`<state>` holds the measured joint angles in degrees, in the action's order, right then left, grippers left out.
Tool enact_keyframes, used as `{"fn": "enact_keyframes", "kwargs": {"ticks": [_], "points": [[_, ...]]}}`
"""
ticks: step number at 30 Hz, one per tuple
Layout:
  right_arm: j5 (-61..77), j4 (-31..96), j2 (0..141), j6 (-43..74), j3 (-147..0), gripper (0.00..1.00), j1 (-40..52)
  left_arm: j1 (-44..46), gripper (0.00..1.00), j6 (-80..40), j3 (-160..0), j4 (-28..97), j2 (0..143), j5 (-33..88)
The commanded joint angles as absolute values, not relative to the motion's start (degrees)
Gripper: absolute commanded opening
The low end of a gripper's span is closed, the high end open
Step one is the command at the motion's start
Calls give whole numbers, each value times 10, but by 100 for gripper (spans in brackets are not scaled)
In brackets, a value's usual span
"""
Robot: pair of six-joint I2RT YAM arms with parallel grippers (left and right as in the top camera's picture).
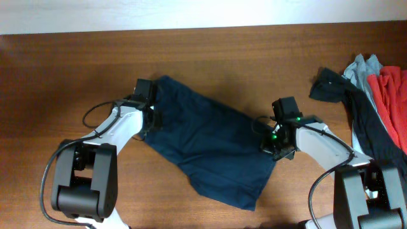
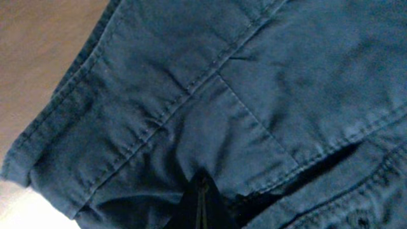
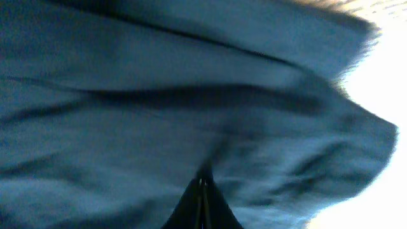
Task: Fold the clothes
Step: 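Grasp the shorts' top corners with the left and right grippers, then pull the shorts apart with both grippers to flatten them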
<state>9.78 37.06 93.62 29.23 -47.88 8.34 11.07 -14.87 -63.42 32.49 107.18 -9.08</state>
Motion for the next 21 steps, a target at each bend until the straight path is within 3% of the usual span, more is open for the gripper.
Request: {"fn": "enact_keyframes", "kwargs": {"ticks": [1, 11, 12, 16, 19, 21], "points": [[83, 266, 947, 305, -436, 4, 82, 92, 0, -214, -606, 374, 1099, -137], [-7, 45, 1066, 321, -432, 4, 66, 92, 4, -214, -607, 415, 1099, -128], [-7, 34, 1081, 320, -472, 5, 50, 92, 21, -214, -607, 423, 1099, -126], [-6, 93, 1085, 315, -577, 5, 22, 92, 43, -214, -608, 425, 1099, -112], [35, 189, 1085, 245, -681, 5, 7, 92, 66, -209, -630, 428, 1099, -112], [70, 295, 1084, 198, -761, 5, 7, 92, 66, -192, -669, 446, 1099, -112]]}}
